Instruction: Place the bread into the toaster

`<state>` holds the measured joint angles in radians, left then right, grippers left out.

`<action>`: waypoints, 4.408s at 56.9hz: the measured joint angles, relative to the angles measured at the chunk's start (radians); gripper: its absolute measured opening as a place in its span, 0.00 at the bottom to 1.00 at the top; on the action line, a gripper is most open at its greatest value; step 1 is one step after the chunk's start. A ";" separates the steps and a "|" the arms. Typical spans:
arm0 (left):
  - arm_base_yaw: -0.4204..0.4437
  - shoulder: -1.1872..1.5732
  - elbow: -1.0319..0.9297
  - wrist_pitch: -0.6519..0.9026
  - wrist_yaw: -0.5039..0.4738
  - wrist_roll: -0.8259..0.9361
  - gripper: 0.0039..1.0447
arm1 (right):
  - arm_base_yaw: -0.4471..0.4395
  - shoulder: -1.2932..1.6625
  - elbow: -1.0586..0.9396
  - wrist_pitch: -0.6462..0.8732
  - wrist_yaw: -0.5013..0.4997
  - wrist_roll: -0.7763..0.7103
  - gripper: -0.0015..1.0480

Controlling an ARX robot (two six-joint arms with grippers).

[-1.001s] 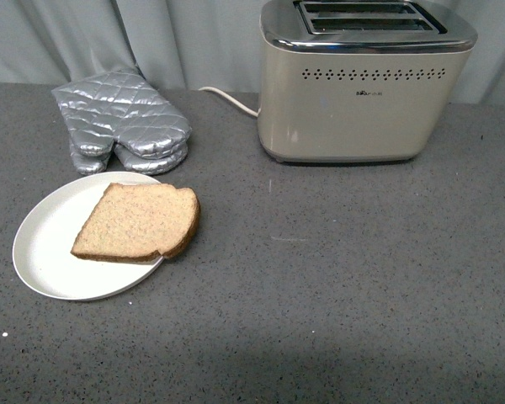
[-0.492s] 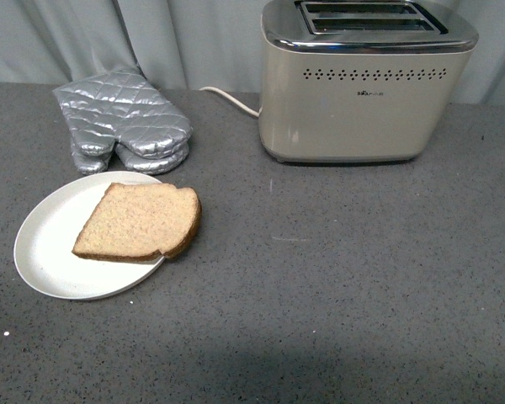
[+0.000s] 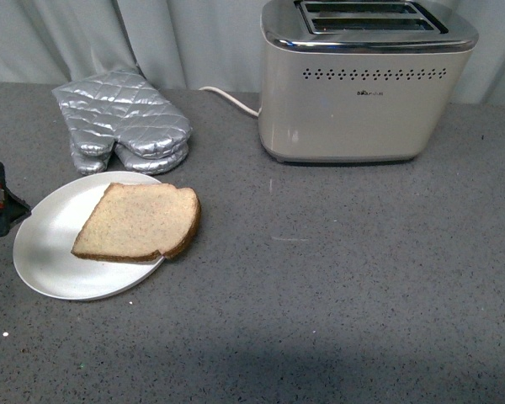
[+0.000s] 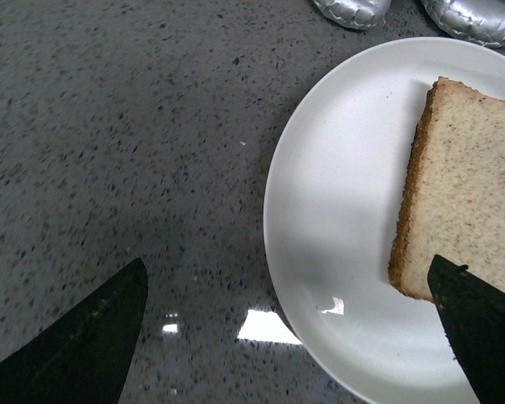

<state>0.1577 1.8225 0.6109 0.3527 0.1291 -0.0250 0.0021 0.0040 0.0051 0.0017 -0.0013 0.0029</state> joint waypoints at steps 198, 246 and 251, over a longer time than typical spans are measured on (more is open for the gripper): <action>-0.565 -0.169 -0.049 0.271 -0.346 -0.352 0.94 | 0.000 0.000 0.000 0.000 0.000 0.000 0.91; -0.351 -0.851 -0.586 0.556 -0.314 0.006 0.03 | 0.000 0.000 0.000 0.000 0.000 0.000 0.91; -0.326 -0.965 -0.586 0.457 -0.287 0.012 0.03 | 0.000 0.000 0.000 0.000 0.000 0.000 0.91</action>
<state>-0.1684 0.8574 0.0246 0.8101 -0.1577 -0.0128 0.0021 0.0040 0.0051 0.0013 -0.0013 0.0029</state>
